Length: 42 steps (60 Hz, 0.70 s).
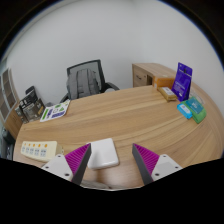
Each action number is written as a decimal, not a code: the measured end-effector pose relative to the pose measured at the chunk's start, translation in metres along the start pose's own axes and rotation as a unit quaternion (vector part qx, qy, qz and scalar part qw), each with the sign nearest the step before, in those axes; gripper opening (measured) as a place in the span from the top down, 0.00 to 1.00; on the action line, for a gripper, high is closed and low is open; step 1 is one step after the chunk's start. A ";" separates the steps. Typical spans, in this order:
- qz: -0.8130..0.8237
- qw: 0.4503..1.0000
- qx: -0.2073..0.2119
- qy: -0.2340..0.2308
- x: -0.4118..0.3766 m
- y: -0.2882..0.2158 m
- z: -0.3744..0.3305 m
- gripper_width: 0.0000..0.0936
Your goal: Unplug charger
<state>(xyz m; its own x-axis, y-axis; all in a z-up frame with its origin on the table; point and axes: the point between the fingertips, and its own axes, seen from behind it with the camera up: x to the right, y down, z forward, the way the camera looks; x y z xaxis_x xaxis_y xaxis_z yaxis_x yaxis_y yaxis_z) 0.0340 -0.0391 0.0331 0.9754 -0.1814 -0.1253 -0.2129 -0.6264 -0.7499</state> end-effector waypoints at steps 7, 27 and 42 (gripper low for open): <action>-0.036 0.999 0.016 0.018 -0.004 -0.011 -0.042 0.08; -0.077 0.994 0.054 0.055 -0.040 0.008 -0.216 0.08; -0.104 0.990 0.064 0.070 -0.063 0.042 -0.309 0.08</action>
<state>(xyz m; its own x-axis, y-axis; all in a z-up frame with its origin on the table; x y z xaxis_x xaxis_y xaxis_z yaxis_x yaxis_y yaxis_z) -0.0543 -0.2887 0.2103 0.9780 -0.1673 0.1247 0.0093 -0.5623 -0.8269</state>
